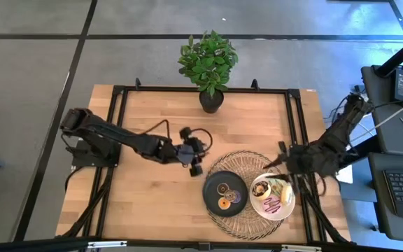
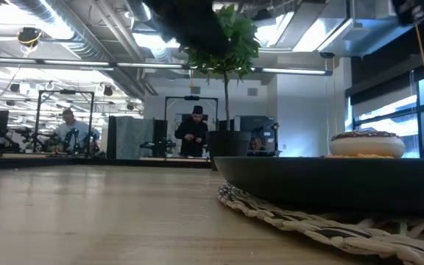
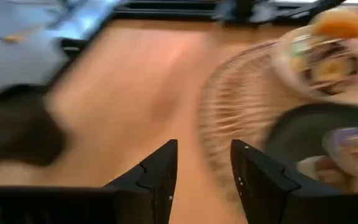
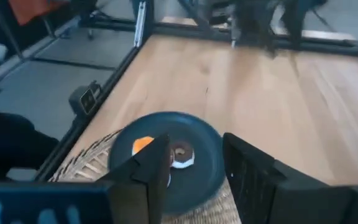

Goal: Pick & Place donuts
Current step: Return to Home Position

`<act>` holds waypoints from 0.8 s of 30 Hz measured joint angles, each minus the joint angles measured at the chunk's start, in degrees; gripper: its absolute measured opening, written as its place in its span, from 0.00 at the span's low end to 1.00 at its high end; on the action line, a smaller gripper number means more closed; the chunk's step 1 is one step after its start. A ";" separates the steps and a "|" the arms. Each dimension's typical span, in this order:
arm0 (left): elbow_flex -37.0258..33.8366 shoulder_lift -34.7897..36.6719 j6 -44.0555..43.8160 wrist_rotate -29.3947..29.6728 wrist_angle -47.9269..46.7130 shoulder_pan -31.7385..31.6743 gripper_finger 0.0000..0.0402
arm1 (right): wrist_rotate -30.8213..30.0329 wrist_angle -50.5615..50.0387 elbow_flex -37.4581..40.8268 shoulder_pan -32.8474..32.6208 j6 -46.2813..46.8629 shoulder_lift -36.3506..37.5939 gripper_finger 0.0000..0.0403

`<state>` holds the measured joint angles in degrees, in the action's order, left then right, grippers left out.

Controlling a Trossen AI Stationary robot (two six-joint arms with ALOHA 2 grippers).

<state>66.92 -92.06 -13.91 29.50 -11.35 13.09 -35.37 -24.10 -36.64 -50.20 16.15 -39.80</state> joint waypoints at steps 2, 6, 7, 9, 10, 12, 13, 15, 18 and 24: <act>0.00 2.12 2.45 5.13 -2.15 -0.51 0.36 | 2.20 5.16 4.19 3.38 -1.67 2.64 0.37; 0.15 5.72 1.87 10.97 -2.34 -0.90 0.36 | 3.60 10.16 8.42 9.72 -4.80 8.12 0.37; 0.15 5.83 3.95 10.47 -2.81 -0.90 0.36 | 3.63 10.22 8.93 10.98 -5.87 9.38 0.37; -0.02 5.89 7.99 6.71 -4.11 -1.44 0.36 | 3.99 10.23 9.74 12.92 -7.24 12.19 0.37; -0.02 6.03 8.57 1.31 -4.04 -2.31 0.36 | 3.99 10.28 10.06 13.61 -7.69 13.56 0.37; -1.22 7.22 8.84 -11.60 -2.77 -5.31 0.36 | 3.95 10.25 11.12 14.58 -8.90 16.24 0.37; -2.74 7.53 9.83 -17.28 0.31 -6.93 0.36 | 3.95 10.32 11.79 14.89 -9.07 17.38 0.37; -6.86 8.51 10.50 -24.82 5.78 -9.86 0.36 | 3.99 10.56 13.46 15.45 -8.94 19.75 0.37; -14.03 12.23 10.08 -30.85 13.33 -13.77 0.36 | 3.95 11.98 15.90 15.89 -8.88 23.09 0.37; -32.52 25.63 7.04 -39.11 32.46 -18.31 0.36 | 3.51 13.62 20.24 15.98 -10.47 30.62 0.37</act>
<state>34.40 -66.43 -6.87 -9.61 21.11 -5.22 -31.86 -10.48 -16.40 -34.22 5.68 -9.17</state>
